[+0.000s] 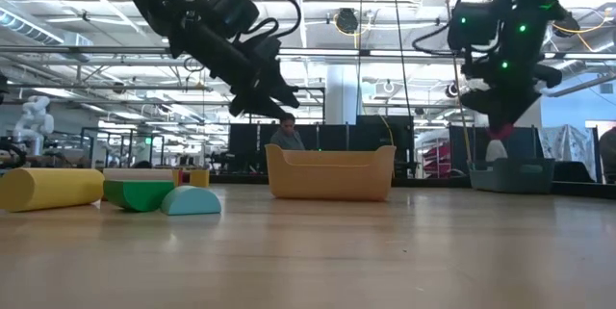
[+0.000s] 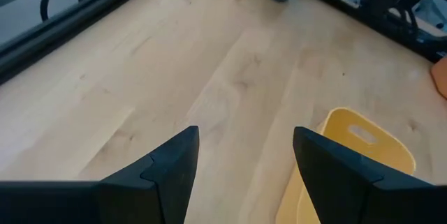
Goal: Sort blocks by size
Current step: Put the red square block into the blue bin, then put the yellow square block into the blue bin
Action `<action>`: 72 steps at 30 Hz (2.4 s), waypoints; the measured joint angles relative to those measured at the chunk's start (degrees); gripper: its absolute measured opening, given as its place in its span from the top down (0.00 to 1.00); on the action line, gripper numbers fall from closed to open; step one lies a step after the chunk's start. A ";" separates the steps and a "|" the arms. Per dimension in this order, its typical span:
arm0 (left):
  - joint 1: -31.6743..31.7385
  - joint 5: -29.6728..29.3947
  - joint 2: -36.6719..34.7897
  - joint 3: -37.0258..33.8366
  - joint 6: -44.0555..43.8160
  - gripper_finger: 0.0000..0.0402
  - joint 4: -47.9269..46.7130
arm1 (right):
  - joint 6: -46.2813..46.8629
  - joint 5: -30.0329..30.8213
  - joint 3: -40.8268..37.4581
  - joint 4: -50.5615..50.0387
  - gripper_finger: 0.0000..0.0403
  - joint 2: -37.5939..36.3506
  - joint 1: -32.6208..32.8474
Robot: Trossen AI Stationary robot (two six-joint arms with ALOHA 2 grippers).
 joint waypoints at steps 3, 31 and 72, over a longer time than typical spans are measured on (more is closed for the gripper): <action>0.01 -0.02 0.00 0.00 0.40 0.41 -1.15 | 0.00 -0.12 0.00 -0.11 0.70 1.72 -2.63; 4.55 -10.33 0.00 0.00 6.66 0.41 -24.35 | -2.10 0.62 0.00 1.82 0.48 12.93 -5.70; 21.61 -15.33 6.16 -0.02 43.54 0.41 -30.06 | -5.22 -9.26 0.02 18.19 0.47 6.20 16.37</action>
